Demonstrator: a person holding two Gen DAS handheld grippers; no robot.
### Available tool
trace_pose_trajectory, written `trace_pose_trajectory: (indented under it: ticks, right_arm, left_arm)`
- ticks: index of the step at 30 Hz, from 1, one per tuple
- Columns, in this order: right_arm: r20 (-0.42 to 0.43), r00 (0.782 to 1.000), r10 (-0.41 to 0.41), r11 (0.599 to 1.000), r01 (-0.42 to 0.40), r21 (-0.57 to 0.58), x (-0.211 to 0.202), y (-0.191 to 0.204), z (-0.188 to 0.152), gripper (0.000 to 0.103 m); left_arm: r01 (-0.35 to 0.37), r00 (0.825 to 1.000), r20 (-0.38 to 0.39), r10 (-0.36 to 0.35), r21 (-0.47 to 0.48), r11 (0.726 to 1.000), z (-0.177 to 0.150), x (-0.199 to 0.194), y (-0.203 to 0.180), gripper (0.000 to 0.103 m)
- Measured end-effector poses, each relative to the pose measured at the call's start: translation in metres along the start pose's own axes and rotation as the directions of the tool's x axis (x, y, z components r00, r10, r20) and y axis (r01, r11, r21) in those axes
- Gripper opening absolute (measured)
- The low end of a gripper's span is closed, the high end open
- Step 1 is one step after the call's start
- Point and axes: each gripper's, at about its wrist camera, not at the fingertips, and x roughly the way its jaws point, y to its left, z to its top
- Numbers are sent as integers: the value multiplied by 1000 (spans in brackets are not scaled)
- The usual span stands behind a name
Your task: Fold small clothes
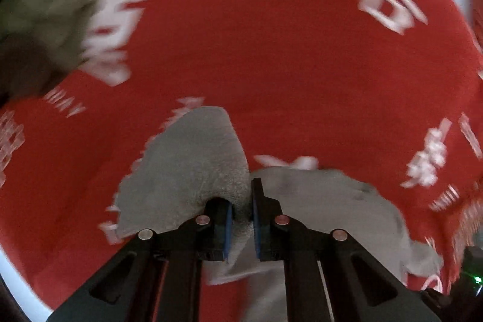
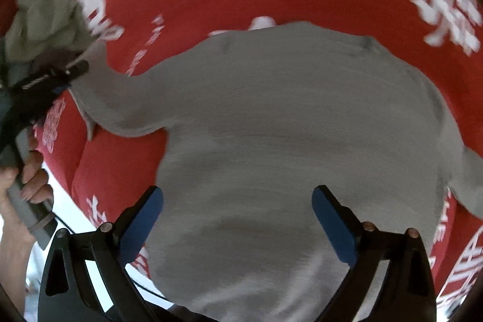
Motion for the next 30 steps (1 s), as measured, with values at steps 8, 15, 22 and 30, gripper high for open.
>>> trace_pose_trajectory:
  ticks: [8,15,22,30]
  right_arm:
    - [30,998,-56,975,48,216,-22,-121,-6,99]
    - [-35,996,-87,945,94,313,-10,-197,-25,99]
    - [9,994,-112,965,106,238,-19,-187,1,99]
    - [105,994,-30,980,50,-194,12,-66,96,99]
  left_arm:
    - [126,986,-144,-87,285,950,-48,82,-171,12]
    - [30,967,-237,89,453,891,-108,129,-211,16]
    - [5,976,-198,94,451,893,-92,71,-177,71]
    - [-274,904,-275,327,212,938,-64,80,-36,90]
